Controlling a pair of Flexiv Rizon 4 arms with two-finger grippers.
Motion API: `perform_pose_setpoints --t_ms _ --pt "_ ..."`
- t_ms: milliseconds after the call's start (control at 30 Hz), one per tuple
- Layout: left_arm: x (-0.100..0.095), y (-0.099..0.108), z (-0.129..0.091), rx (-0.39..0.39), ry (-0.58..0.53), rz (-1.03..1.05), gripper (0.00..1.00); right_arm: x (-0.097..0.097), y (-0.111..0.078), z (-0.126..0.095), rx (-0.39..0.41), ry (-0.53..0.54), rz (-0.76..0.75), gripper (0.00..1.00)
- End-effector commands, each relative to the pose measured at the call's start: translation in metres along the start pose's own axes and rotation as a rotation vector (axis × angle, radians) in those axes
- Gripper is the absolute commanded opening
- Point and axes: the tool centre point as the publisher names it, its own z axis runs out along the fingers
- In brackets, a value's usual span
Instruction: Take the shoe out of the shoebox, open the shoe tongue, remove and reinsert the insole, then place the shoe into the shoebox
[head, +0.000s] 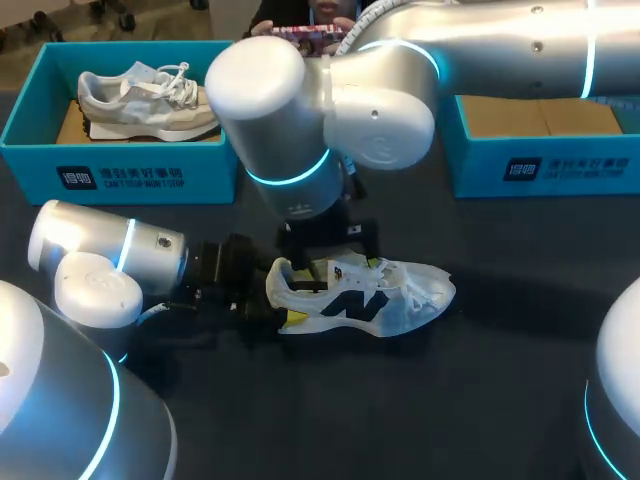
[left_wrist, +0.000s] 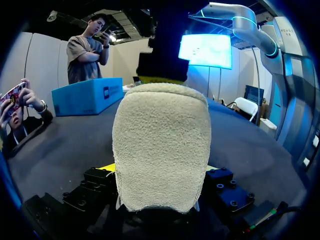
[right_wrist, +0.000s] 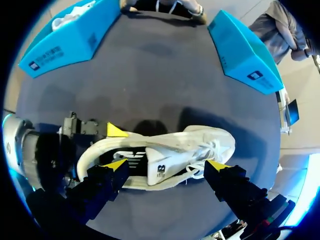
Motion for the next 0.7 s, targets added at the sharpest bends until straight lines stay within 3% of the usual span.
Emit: perform_pose_setpoints --t_ms 33,333,533,633,700 --pt "0.000 0.002 0.002 -0.003 0.000 0.000 0.00 0.006 0.000 0.004 0.013 -0.023 0.004 1.00" --pt "0.000 0.002 0.002 -0.003 0.000 0.000 0.00 0.003 -0.003 0.020 0.057 -0.057 0.039 1.00" --pt "0.000 0.002 0.002 -0.003 0.000 0.000 0.00 -0.004 -0.009 0.019 0.079 -0.085 0.069 1.00" --pt "0.000 0.002 0.002 -0.003 0.000 0.000 0.00 -0.010 -0.011 0.014 0.082 -0.107 0.082 0.92" --pt "0.000 0.002 0.002 -0.003 0.000 0.000 0.00 -0.013 -0.012 0.011 0.085 -0.117 0.087 0.73"
